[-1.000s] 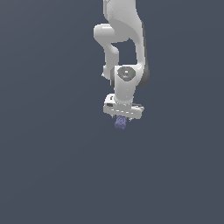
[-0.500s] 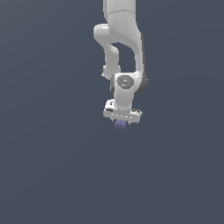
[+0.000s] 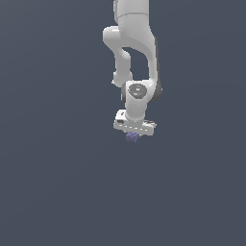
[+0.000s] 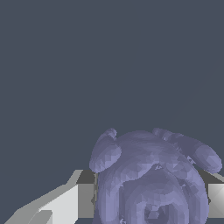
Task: Pick up the object and move it to a goal position.
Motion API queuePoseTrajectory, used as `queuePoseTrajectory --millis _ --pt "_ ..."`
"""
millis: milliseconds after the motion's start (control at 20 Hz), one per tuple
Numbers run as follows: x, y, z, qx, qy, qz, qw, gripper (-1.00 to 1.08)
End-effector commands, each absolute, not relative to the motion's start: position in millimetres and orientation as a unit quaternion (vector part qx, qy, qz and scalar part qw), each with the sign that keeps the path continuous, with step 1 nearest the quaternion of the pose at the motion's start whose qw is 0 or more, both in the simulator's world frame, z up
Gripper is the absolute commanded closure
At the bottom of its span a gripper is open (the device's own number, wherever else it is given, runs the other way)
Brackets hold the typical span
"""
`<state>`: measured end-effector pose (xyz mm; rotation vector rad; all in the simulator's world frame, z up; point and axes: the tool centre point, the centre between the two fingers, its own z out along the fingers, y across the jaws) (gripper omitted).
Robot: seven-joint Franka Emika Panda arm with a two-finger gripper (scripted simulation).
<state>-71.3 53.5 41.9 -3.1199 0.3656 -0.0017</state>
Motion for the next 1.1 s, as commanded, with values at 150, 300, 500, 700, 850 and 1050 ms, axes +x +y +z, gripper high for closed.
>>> queuePoseTrajectory --millis 150,300,500,700,850,1050 --pt "-71.1 53.4 42.0 -0.993 0.116 -0.001 0.000 1.08" --pt "-68.9 51.9 44.2 -0.993 0.114 -0.005 0.002 1.08" --pt "-62.2 47.5 51.1 -0.994 0.108 -0.017 0.009 1.08" --pt "-52.0 40.5 62.3 -0.994 0.099 -0.036 0.019 1.08" --pt "-42.5 33.9 73.2 -0.994 0.090 -0.054 0.028 1.08" --pt "-28.6 23.7 90.6 -0.993 0.076 -0.082 0.043 1.08"
